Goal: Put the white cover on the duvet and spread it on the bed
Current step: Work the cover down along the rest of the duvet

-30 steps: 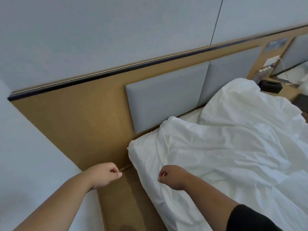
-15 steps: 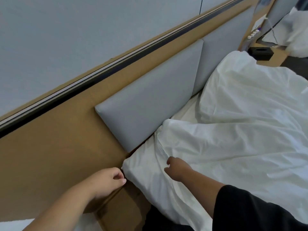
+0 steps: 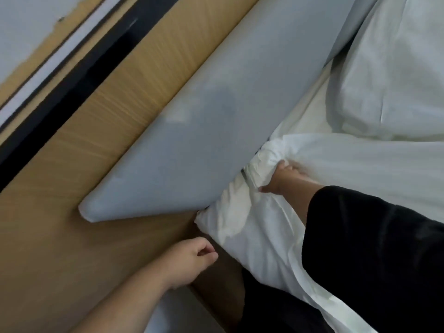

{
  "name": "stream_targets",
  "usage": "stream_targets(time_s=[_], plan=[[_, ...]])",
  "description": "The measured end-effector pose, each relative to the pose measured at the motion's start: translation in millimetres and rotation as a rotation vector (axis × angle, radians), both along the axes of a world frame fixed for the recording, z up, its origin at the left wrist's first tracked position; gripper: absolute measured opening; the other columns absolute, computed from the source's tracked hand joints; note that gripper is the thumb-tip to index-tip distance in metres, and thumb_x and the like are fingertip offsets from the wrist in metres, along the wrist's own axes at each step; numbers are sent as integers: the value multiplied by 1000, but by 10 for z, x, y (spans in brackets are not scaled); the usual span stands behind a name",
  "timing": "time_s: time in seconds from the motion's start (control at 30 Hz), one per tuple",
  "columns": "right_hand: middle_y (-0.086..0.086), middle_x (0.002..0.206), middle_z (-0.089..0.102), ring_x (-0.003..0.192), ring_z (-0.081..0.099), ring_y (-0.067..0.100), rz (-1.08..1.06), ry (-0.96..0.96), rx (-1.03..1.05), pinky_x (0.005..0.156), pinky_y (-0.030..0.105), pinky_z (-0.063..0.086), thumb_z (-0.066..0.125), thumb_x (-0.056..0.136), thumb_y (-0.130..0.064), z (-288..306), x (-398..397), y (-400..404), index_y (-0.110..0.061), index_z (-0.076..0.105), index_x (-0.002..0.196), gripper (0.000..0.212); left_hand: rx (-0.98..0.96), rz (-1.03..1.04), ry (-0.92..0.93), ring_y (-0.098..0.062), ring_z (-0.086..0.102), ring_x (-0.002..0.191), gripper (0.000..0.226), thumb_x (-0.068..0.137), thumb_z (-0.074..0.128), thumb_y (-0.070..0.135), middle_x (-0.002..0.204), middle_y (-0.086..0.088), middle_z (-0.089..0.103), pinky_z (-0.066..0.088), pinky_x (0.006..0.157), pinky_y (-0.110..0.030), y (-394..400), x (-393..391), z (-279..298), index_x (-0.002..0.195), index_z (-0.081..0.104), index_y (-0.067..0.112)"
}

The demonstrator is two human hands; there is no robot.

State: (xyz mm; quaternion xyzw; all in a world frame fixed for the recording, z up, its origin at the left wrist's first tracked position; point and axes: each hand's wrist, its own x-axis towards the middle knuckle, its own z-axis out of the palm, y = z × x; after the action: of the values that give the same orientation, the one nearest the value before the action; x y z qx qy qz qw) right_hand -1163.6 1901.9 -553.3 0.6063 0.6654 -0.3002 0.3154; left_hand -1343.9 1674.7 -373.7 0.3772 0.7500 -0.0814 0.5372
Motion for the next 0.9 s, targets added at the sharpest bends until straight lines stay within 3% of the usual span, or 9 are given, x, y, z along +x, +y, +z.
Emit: stream_targets(time_s=[0.07,0.17,0.23,0.33,0.43,0.6,0.7,0.8,0.9], plan=[[24,158,28,144,32,41,126,-68,20,115,56,27,68,79,-65,-236,-71,-196,-4,6,157,117,-45,-4,28,-1,56,72,13,96,61,38,81,10,63,44,63,-15,-12,-119,-112,98,68,27],[16,140,51,128,51,33,210,-37,265,107,46,41,53,93,-21,-460,-21,-441,-4,36,144,56,-98,-26,80,-3,56,68,11,95,62,39,78,7,65,48,66,-26,0,-318,-246,92,66,28],[10,131,58,122,56,29,216,12,286,102,41,44,44,94,-12,-489,103,-501,-9,46,135,41,-114,-85,118,-3,56,68,12,95,62,38,77,6,66,44,62,-22,76,-354,-280,94,66,27],[6,124,63,118,58,28,86,171,251,99,37,43,44,91,-9,-370,279,-529,-17,56,123,35,-90,-135,123,-4,59,68,13,95,61,38,78,7,67,41,57,-18,238,-276,-305,95,67,27],[5,106,69,103,64,30,-177,409,252,83,33,47,48,85,-7,-11,462,-577,-18,64,102,26,-22,-46,6,-14,68,75,15,97,59,35,85,2,73,50,68,-29,405,-123,-317,90,66,23],[2,99,73,96,65,29,-303,691,390,76,27,40,45,77,-22,798,900,-1012,-17,71,96,33,184,476,-271,-16,59,66,25,106,46,26,84,-4,65,45,60,-27,845,180,-38,93,62,11],[-19,79,66,77,57,6,-407,812,474,66,16,37,47,74,-18,1322,1004,-1394,-38,58,81,23,189,685,-382,-21,62,71,36,105,45,38,90,-9,67,46,59,-30,1092,198,117,96,63,9],[-21,81,62,71,54,-2,-460,900,565,62,8,38,46,73,-22,1758,967,-1709,-37,53,79,18,-27,613,-545,-29,69,85,67,97,43,62,107,-20,71,53,64,-32,1281,249,305,109,69,1],[-13,77,59,67,53,0,-442,909,728,61,10,38,53,72,-16,2121,916,-2031,-31,53,77,16,-193,410,-783,-25,75,80,70,99,34,62,94,-13,76,56,69,-31,1366,513,582,85,82,13]])
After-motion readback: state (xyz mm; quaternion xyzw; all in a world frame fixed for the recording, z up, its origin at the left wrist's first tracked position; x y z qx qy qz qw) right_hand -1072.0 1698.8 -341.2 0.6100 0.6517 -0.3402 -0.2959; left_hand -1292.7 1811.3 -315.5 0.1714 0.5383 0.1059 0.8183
